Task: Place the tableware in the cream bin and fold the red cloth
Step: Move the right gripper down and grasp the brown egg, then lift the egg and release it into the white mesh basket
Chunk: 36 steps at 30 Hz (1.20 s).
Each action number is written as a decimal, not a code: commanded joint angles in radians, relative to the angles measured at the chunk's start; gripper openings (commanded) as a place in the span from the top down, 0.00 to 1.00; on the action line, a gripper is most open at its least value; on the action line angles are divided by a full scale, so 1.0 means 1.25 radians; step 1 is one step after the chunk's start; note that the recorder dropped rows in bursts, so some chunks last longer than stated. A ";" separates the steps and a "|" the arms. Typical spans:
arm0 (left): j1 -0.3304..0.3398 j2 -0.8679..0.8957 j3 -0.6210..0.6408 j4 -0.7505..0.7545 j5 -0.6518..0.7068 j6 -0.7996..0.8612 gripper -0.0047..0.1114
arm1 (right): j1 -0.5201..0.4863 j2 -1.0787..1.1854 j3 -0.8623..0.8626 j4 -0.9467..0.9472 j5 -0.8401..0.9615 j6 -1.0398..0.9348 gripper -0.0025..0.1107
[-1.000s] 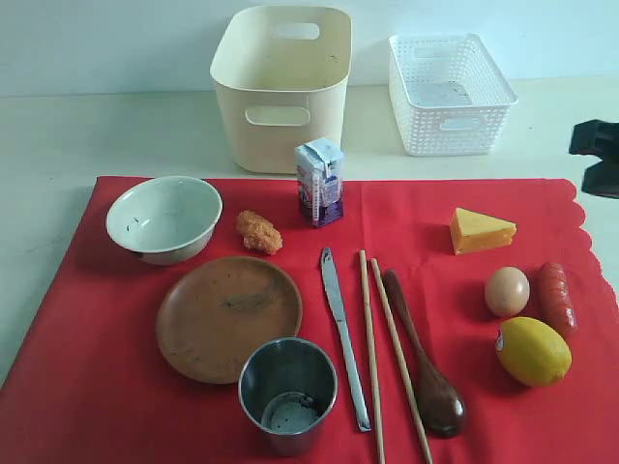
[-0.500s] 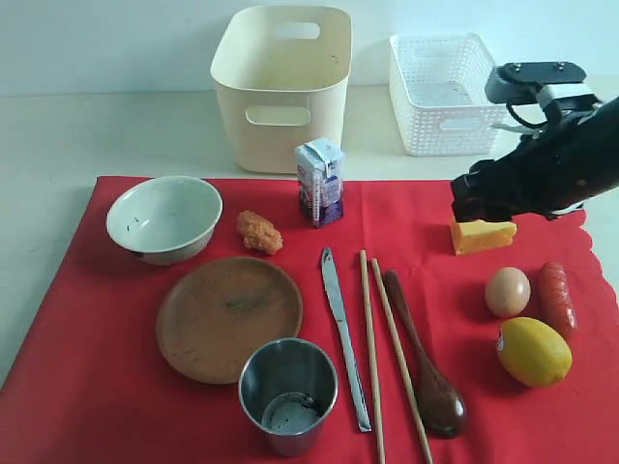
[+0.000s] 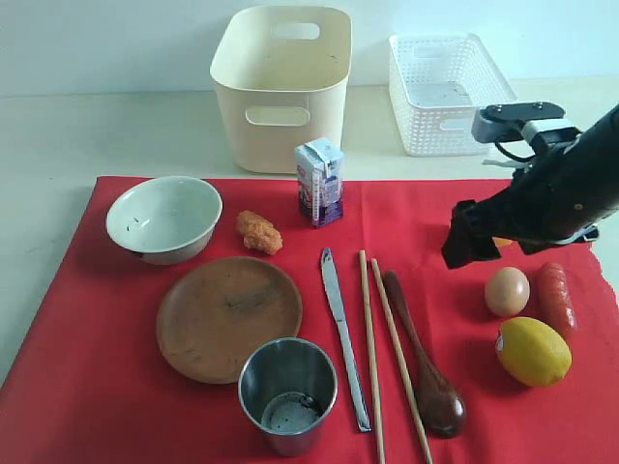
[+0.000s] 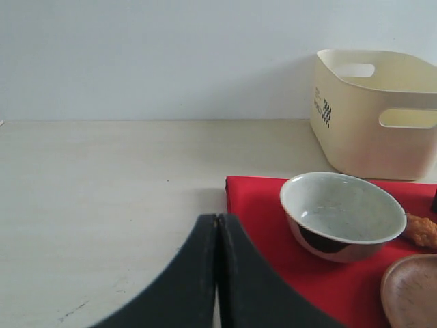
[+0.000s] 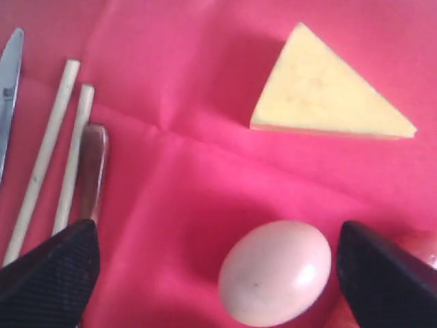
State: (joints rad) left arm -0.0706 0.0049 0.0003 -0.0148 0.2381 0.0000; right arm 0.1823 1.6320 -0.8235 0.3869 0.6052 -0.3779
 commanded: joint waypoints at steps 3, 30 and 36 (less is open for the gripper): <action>0.002 -0.004 0.000 0.001 -0.001 0.000 0.95 | 0.003 -0.001 0.021 -0.128 0.005 0.149 0.21; 0.002 -0.004 0.000 0.001 -0.001 0.000 0.95 | 0.003 0.100 0.032 -0.022 -0.062 0.073 0.91; 0.002 -0.004 0.000 0.001 -0.001 0.000 0.95 | 0.003 0.034 0.032 -0.001 -0.062 0.073 0.98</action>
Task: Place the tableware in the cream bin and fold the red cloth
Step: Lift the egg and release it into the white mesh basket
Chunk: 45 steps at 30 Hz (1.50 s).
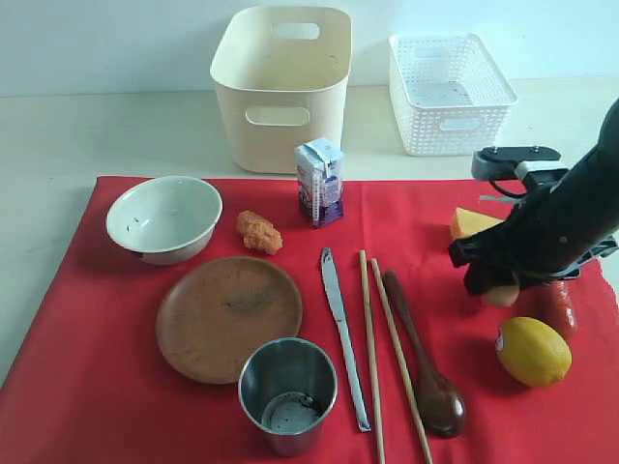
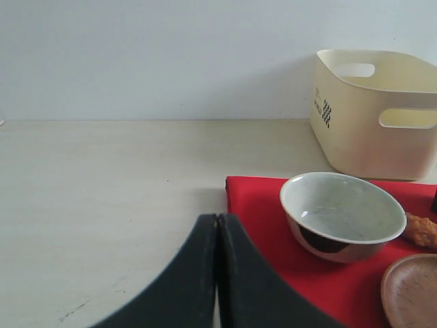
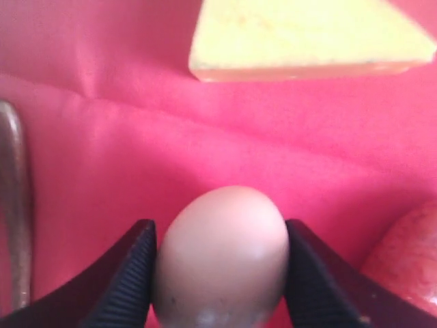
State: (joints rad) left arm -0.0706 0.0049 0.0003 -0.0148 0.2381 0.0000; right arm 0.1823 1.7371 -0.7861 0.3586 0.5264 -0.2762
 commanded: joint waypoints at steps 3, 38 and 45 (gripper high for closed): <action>0.002 -0.004 0.000 0.001 -0.001 0.000 0.95 | 0.003 -0.091 -0.006 0.045 -0.008 -0.010 0.98; 0.002 -0.004 0.000 0.001 -0.001 0.000 0.95 | -0.033 0.369 -0.661 -0.021 -0.271 0.015 0.90; 0.002 -0.004 0.000 0.001 -0.001 0.000 0.95 | -0.033 0.384 -0.661 -0.015 -0.306 0.014 0.45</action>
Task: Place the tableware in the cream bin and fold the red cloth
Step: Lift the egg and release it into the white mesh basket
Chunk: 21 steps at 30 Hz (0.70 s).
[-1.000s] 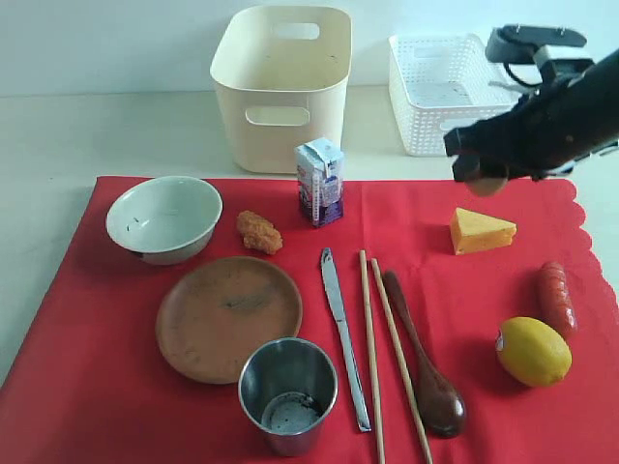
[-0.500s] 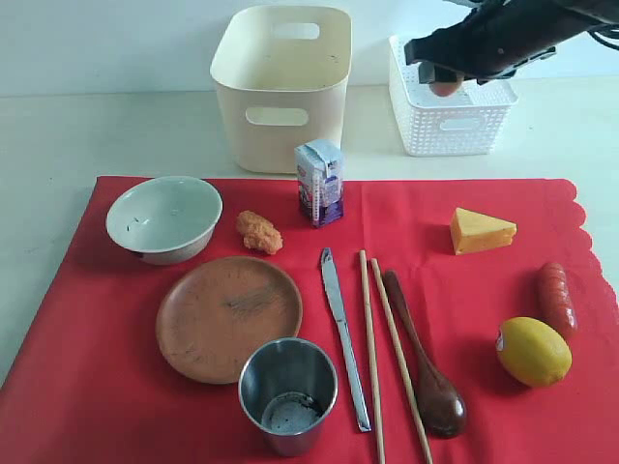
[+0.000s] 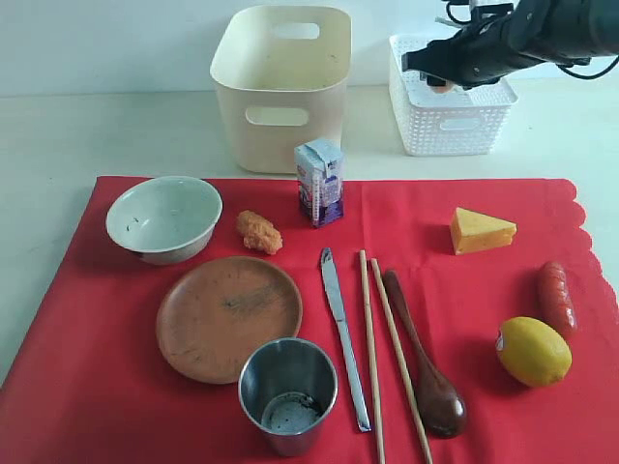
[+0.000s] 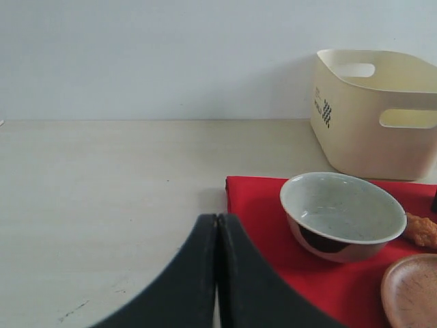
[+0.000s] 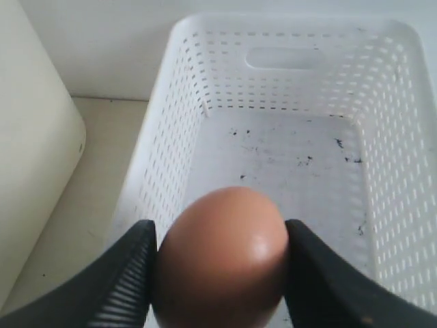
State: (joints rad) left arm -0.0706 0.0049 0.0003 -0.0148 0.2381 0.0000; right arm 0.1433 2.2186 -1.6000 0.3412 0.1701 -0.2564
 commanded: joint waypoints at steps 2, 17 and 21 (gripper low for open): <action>0.002 -0.004 0.000 0.001 -0.001 0.000 0.95 | -0.002 -0.001 -0.010 0.007 -0.019 -0.002 0.36; 0.002 -0.004 0.000 0.001 -0.001 0.000 0.95 | -0.005 -0.122 -0.010 -0.037 0.238 -0.004 0.42; 0.002 -0.004 0.000 0.001 -0.001 0.000 0.95 | -0.005 -0.177 -0.010 -0.089 0.345 0.013 0.58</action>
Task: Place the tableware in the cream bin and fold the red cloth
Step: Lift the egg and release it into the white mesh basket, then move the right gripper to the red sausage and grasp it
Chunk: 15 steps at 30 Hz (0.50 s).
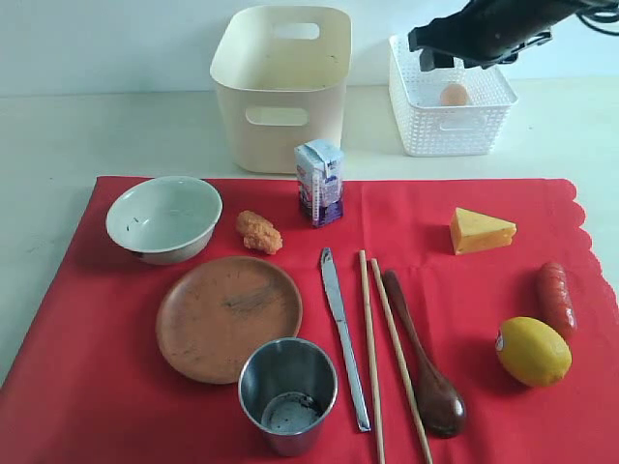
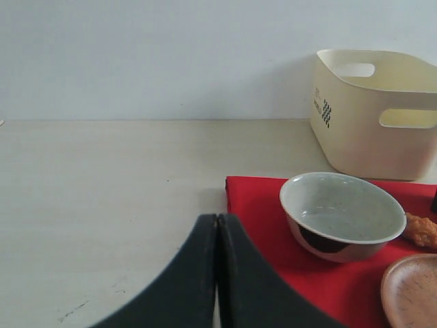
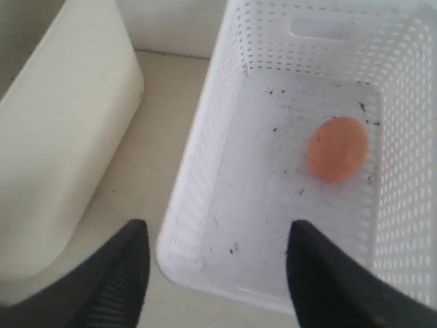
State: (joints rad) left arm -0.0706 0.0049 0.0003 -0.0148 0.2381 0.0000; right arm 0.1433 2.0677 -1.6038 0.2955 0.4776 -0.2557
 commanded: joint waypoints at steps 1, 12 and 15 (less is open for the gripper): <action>0.002 -0.004 0.000 0.001 -0.001 0.000 0.95 | -0.005 -0.071 -0.007 -0.064 0.129 0.034 0.62; 0.002 -0.004 0.000 0.001 -0.001 0.000 0.95 | -0.005 -0.265 0.160 -0.177 0.228 0.192 0.97; 0.002 -0.004 0.000 0.001 -0.001 0.000 0.95 | -0.005 -0.323 0.263 -0.177 0.187 0.205 0.98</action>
State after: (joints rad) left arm -0.0706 0.0049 0.0003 -0.0148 0.2381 0.0000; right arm 0.1413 1.7279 -1.3709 0.0836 0.7566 -0.0273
